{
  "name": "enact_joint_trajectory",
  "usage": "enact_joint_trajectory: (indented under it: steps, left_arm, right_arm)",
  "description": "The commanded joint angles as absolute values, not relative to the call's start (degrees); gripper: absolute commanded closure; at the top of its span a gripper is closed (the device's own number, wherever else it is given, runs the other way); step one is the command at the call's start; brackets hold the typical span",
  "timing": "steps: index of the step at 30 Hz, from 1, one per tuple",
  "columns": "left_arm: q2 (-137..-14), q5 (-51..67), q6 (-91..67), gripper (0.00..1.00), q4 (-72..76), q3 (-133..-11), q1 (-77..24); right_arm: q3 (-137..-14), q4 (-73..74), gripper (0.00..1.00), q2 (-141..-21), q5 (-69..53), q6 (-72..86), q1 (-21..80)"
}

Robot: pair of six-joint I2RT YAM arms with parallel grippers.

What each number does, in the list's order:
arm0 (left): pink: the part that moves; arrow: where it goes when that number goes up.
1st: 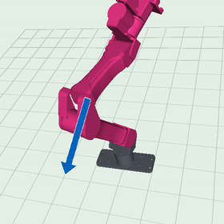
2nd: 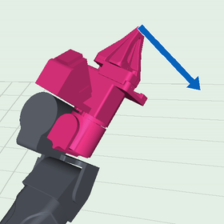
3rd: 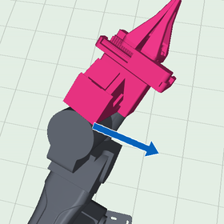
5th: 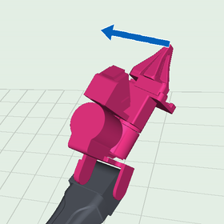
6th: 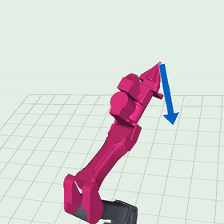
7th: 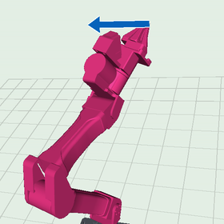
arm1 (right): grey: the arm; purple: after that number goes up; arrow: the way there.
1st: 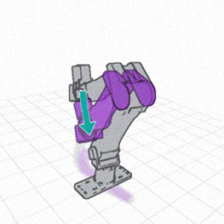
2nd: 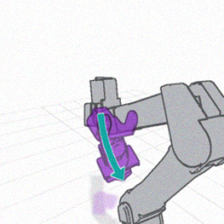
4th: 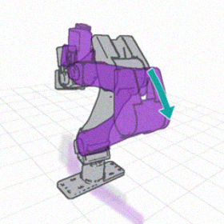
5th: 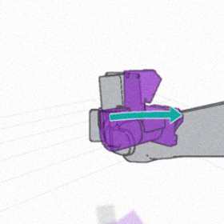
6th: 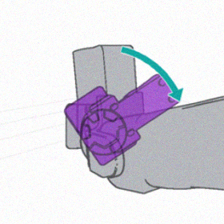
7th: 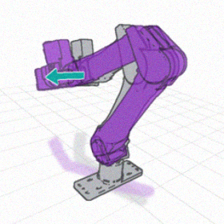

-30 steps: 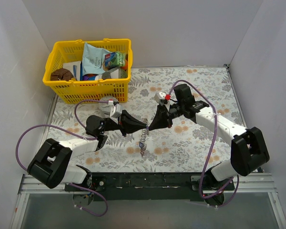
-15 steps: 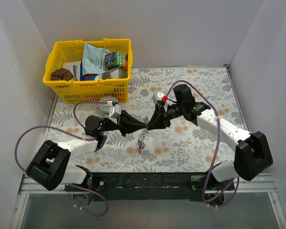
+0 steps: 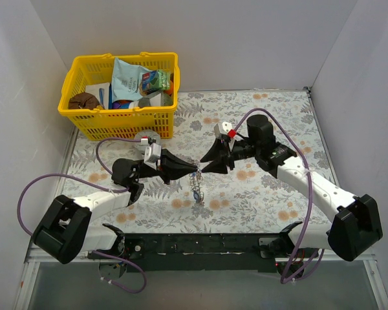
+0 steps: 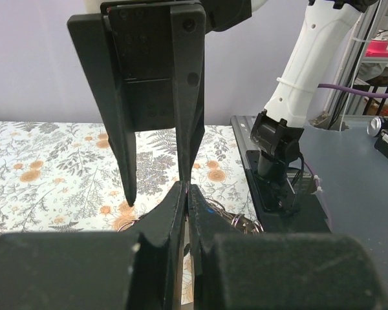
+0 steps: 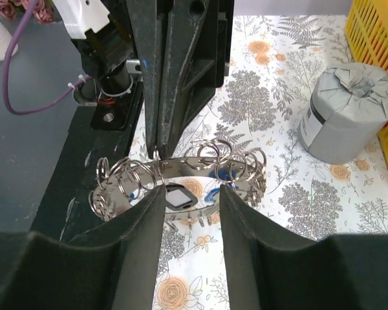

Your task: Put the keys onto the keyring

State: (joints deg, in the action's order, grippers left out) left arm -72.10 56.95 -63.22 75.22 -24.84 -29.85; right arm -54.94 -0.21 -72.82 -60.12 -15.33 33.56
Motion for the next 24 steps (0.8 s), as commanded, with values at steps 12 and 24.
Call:
enact_joint_trajectory:
  steps: [12, 24]
  left_arm:
    - [-69.26, 53.44, -61.61, 1.00, 94.04, -24.35, -29.88]
    - [-68.82, 53.00, -62.23, 1.00, 95.45, -23.91, -29.97]
  right_arm:
    - [-54.93, -10.11, 0.63, -68.20, -61.70, -5.98, 34.45]
    - [-53.97, -10.90, 0.65, -70.31, -59.77, -5.80, 36.83]
